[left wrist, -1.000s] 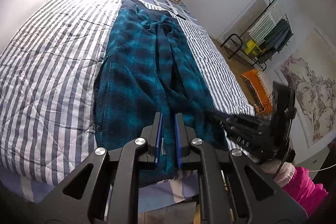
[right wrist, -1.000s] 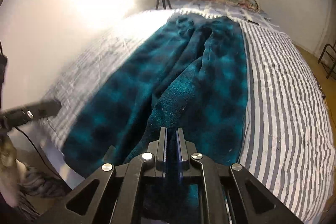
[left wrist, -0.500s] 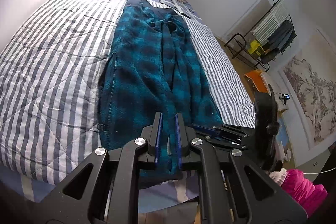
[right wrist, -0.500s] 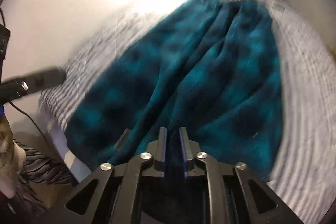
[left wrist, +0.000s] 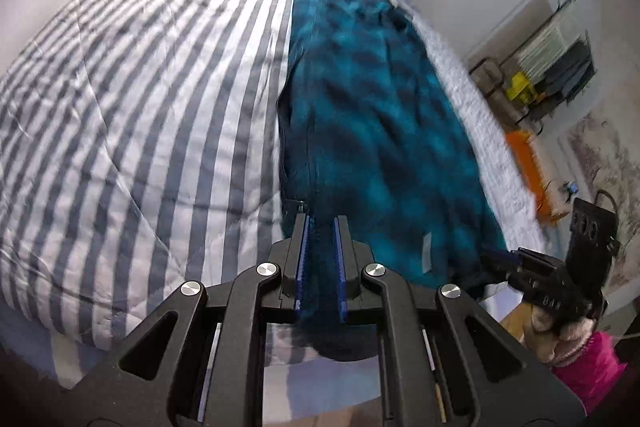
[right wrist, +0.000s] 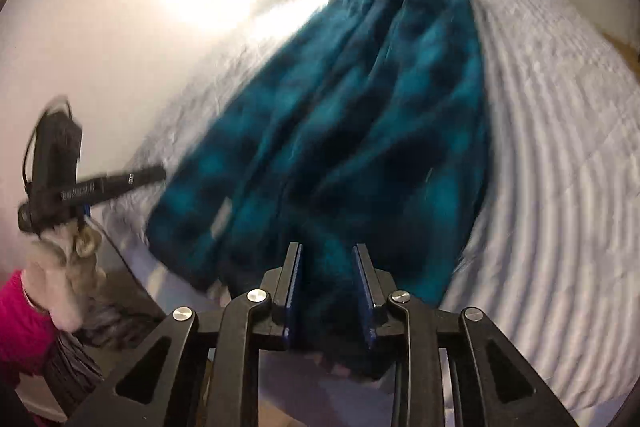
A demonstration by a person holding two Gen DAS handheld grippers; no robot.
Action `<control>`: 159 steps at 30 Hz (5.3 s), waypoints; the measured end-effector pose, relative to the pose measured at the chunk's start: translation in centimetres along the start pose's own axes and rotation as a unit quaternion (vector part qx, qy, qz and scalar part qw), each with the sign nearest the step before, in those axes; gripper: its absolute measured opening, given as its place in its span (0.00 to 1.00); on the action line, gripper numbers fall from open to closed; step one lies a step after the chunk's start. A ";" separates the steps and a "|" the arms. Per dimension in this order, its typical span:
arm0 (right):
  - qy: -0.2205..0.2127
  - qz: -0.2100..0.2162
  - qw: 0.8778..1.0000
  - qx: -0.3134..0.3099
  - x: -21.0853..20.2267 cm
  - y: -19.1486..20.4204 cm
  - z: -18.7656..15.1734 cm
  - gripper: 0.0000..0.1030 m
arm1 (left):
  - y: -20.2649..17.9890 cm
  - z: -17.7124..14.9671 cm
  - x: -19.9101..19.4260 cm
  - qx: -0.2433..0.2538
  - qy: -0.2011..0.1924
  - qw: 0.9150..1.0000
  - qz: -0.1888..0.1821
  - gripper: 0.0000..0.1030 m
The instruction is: Fold large clothes
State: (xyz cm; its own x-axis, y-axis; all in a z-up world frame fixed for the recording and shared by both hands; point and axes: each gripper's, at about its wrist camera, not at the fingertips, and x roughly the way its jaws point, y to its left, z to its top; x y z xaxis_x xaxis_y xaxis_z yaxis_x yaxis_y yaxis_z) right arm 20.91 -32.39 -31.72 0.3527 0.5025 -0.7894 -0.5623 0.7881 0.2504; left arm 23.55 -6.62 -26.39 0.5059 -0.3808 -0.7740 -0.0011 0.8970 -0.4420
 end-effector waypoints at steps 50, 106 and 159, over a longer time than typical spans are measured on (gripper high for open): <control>-0.125 0.235 0.951 0.158 -5.0 -8.1 7.1 0.13 | -4.4 11.3 0.9 -0.135 0.030 0.965 -0.223 0.15; -0.135 0.038 0.989 0.046 -1.3 -11.6 20.1 0.38 | 1.6 24.4 6.5 -0.068 -0.006 0.985 -0.157 0.60; -0.170 -0.067 0.979 0.094 -1.8 -20.1 32.3 0.67 | -0.3 40.2 14.8 0.021 -0.039 0.998 -0.048 0.54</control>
State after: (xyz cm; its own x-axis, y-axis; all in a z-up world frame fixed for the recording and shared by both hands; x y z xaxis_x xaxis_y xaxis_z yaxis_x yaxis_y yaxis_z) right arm 55.71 -37.64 -17.29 0.6596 0.4550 -0.5983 -0.3589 0.8900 0.2811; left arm 65.69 -3.52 -19.44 0.5679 -0.4480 -0.6906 0.0857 0.8666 -0.4917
